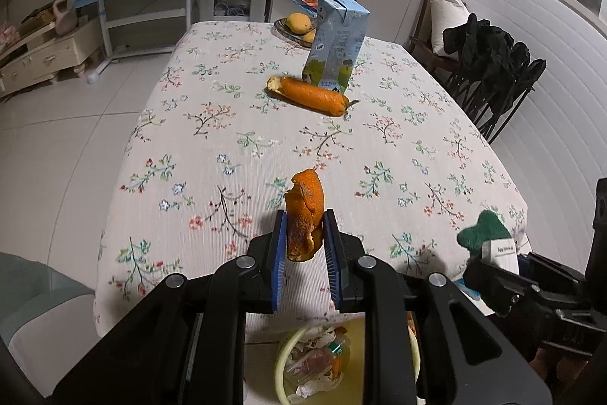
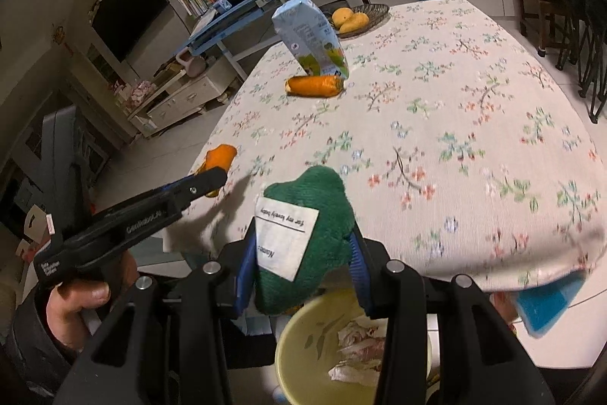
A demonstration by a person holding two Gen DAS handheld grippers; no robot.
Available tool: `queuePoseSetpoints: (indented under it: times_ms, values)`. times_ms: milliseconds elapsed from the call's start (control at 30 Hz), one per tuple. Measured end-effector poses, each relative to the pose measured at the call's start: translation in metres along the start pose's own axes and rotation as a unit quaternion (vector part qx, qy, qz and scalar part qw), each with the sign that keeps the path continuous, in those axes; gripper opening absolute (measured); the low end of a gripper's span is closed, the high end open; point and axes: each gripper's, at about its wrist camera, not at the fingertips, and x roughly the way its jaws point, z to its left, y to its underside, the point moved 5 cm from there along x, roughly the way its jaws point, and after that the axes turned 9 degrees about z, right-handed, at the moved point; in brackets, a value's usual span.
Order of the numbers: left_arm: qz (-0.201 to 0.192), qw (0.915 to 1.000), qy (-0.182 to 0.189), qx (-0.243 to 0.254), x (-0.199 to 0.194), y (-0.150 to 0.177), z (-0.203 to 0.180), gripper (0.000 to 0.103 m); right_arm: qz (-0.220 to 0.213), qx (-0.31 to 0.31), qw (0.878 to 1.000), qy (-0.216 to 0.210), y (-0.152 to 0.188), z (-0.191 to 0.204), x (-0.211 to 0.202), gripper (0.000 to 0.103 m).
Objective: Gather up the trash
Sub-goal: 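Lift the orange peel and green packet and carry them over the yellow basin, then open both grippers over the basin to drop the peel and green packet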
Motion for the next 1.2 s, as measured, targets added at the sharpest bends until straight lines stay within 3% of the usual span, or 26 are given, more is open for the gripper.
queuePoseSetpoints:
  times_ms: [1200]
  values:
    - [0.024,0.9994,0.008,0.024,-0.019,0.074,-0.022,0.019,0.076,0.006,0.997,0.019,0.078,0.007,0.004,0.045]
